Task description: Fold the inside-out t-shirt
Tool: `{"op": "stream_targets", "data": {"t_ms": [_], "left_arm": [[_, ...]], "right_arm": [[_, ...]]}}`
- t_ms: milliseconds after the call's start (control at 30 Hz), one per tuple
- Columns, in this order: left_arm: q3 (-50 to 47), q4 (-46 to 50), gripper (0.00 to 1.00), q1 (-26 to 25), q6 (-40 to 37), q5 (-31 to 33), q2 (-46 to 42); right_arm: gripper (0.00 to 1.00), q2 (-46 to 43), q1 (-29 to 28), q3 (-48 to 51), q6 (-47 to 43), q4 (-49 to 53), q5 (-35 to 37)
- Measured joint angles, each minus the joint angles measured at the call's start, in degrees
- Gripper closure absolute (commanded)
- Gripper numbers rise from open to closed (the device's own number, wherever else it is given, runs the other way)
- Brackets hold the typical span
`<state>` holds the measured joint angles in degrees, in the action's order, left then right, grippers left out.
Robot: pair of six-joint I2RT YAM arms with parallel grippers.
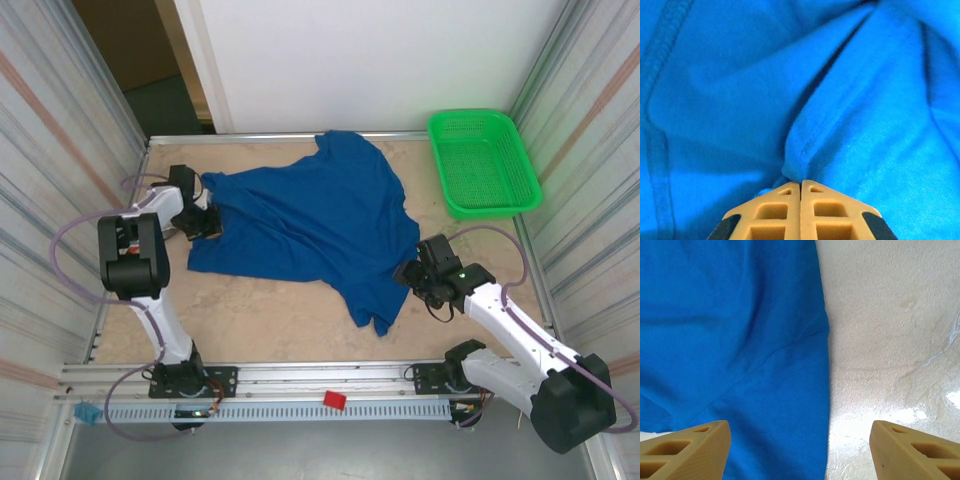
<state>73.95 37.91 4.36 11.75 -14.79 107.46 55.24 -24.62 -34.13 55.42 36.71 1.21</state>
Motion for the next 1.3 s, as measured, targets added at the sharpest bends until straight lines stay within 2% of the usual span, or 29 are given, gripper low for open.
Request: {"op": "stream_targets", "data": {"t_ms": [367,533,700,833,1133,1300], "left_arm": [[-19.6,-2.8,1.0,0.0,10.8,-3.8,-41.5],[-29.5,-1.3,1.0,0.0,16.9,-2.4,-52.6],[-35.8,2.3,1.0,0.7,22.2,3.6,-63.5],[-35.8,3.0,1.0,1.7,23.7,6.0,-65.3],[-35.8,2.9,1.0,1.7,24.3,5.9,-63.8],[-35.8,2.8,1.0,1.7,24.5,5.8,-63.8]], "right_arm": [[0.28,2.6,-2.8,2.6,-0.4,-0.9,-4.5],[0.28,3.4,-5.2,3.1,-0.4,-0.9,-5.6],[0.31,3.0,-8.6,4.4,-0.3,-0.7,-5.6],[0.33,2.8,-11.6,5.7,0.8,-0.4,-5.8],[0.37,-2.8,-22.4,7.3,4.6,1.1,-5.6],[0.39,-2.0,-27.6,8.2,6.1,2.1,-4.2]]}}
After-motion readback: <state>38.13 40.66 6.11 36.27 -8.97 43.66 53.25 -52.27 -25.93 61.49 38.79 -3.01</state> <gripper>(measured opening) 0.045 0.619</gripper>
